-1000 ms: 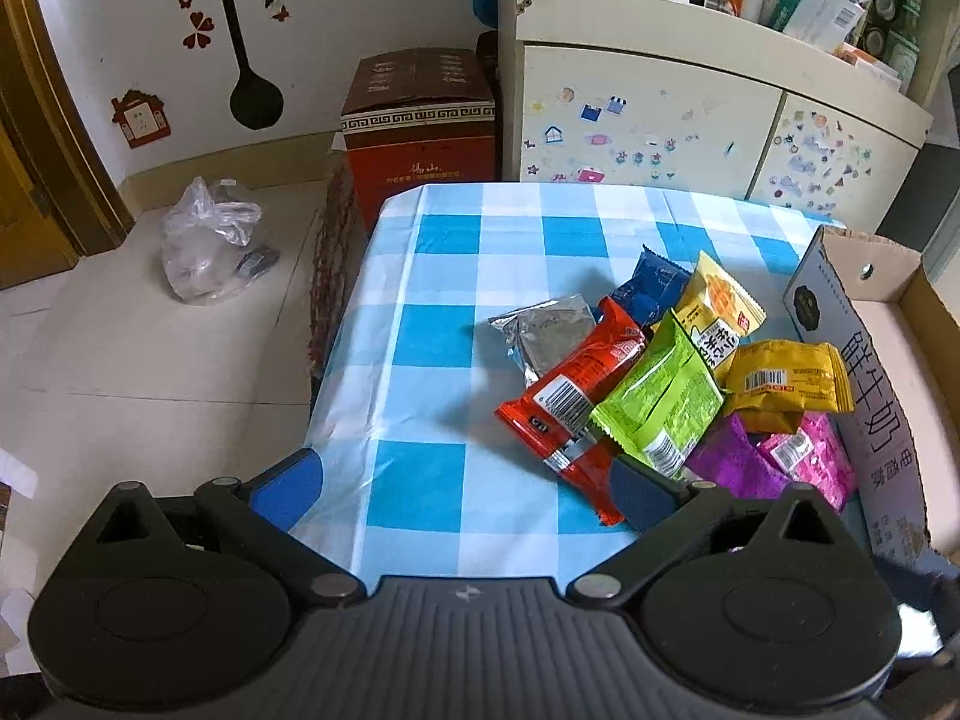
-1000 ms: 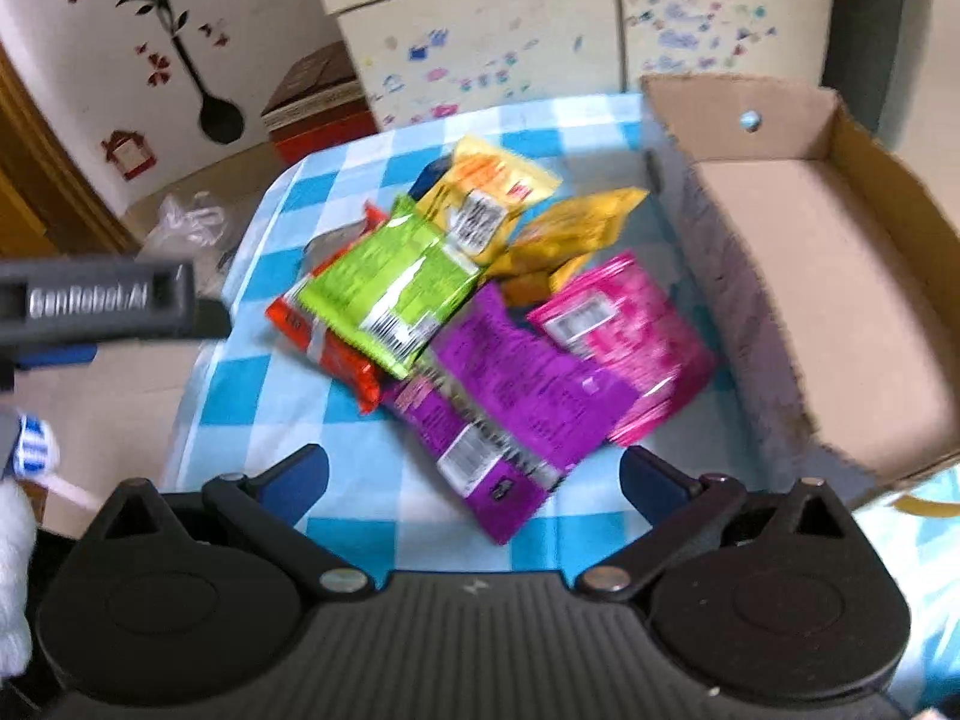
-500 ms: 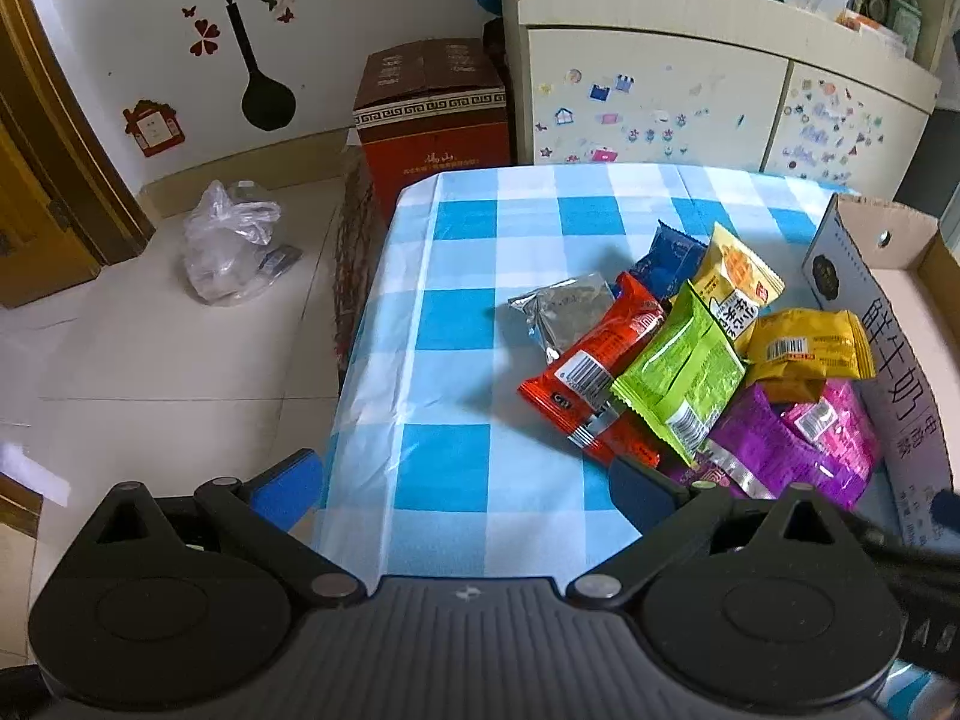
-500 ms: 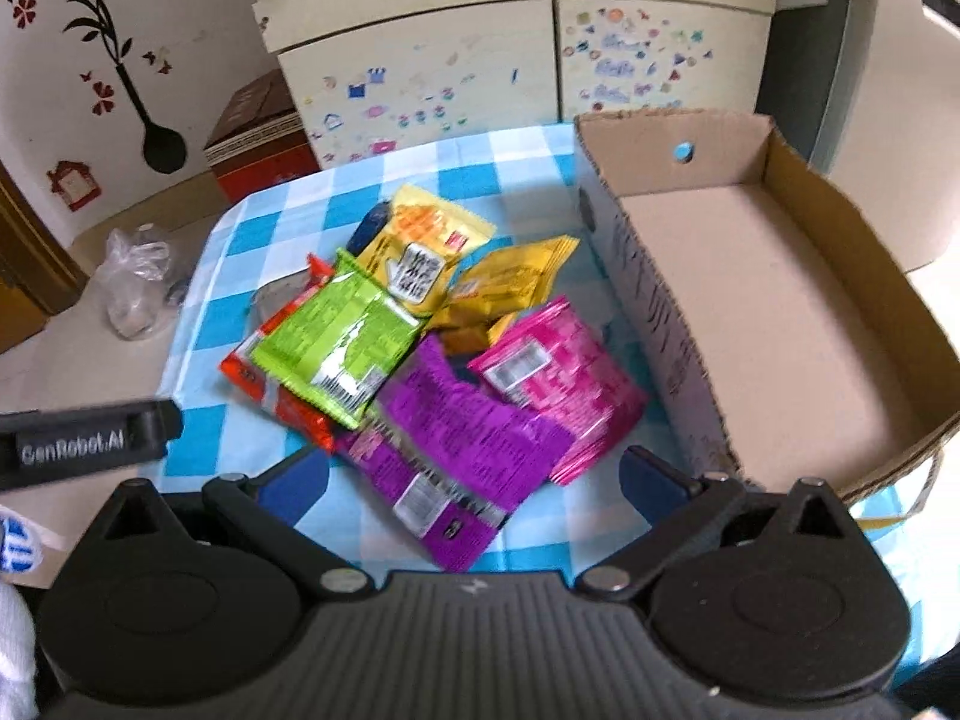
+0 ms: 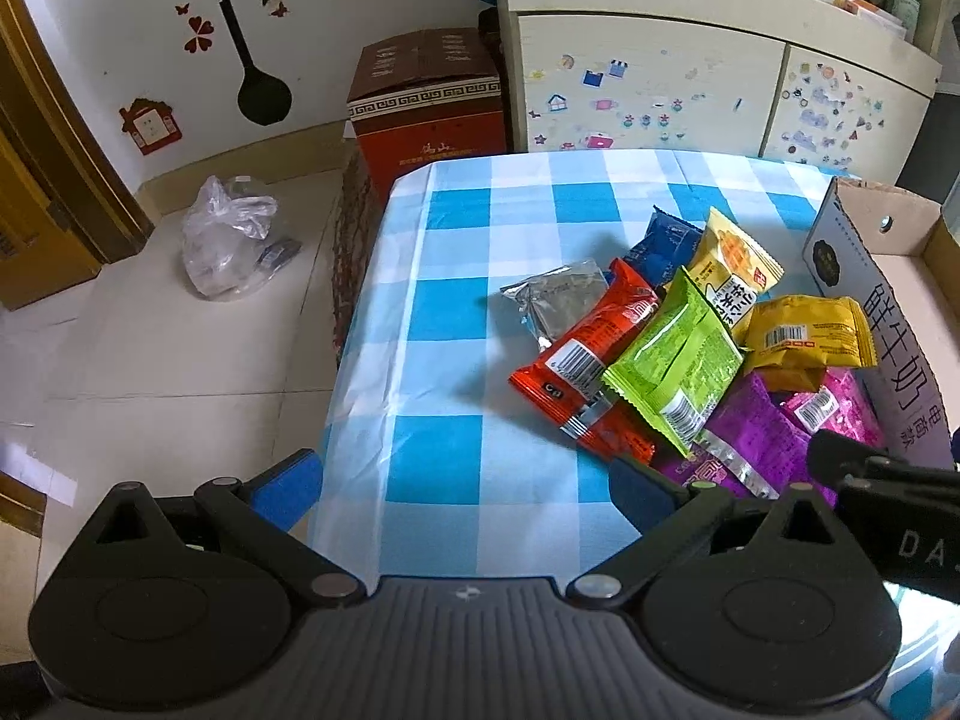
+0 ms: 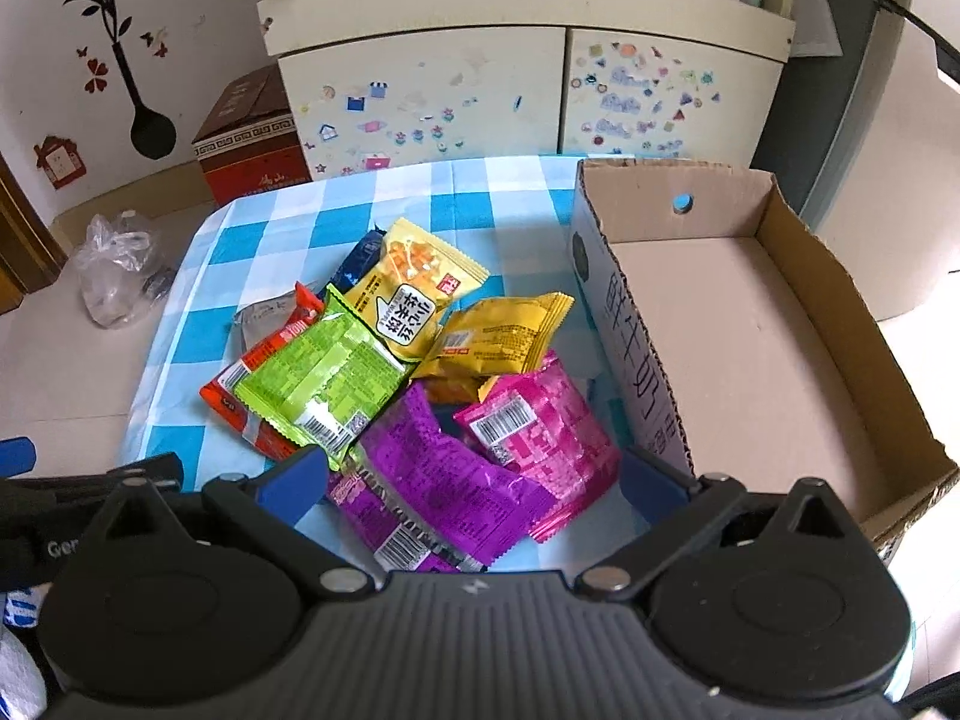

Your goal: Organize snacks

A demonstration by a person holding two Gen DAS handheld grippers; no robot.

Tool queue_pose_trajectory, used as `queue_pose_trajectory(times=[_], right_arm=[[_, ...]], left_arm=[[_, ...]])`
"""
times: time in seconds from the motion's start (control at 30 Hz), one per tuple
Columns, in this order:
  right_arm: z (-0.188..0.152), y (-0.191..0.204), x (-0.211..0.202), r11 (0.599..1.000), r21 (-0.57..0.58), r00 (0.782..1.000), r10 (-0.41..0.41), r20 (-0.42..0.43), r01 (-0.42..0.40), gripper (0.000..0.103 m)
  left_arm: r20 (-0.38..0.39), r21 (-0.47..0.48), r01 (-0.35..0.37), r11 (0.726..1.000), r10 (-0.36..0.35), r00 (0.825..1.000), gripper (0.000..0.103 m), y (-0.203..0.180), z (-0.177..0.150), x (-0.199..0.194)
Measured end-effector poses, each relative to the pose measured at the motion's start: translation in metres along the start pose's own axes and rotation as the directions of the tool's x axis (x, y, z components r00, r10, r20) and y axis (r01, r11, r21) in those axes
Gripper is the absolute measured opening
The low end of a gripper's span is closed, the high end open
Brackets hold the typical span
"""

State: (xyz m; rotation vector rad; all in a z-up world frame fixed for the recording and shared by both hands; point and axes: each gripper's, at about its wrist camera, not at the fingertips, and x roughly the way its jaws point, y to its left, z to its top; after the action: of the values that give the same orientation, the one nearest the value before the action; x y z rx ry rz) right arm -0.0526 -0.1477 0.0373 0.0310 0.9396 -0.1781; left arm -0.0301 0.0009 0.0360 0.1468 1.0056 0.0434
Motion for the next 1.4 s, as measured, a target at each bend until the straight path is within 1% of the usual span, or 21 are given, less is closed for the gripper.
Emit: queue_pose_trajectory(times=[0.37, 1.4], right_arm=[[0.0010, 0.0009, 0.0006, 1.000, -0.008, 1.000, -0.015, 0.001, 0.015, 0.102], [-0.0009, -0.0046, 0.0010, 0.999, 0.018, 0.999, -0.042, 0.014, 0.041, 0.102]], left_arm=[[-0.007, -0.001, -0.013, 1.000, 0.013, 1.000, 0.103, -0.0024, -0.0001, 0.0027], [-0.032, -0.018, 0.009, 1.000, -0.009, 0.999, 0.103, -0.0100, 0.0036, 0.0078]])
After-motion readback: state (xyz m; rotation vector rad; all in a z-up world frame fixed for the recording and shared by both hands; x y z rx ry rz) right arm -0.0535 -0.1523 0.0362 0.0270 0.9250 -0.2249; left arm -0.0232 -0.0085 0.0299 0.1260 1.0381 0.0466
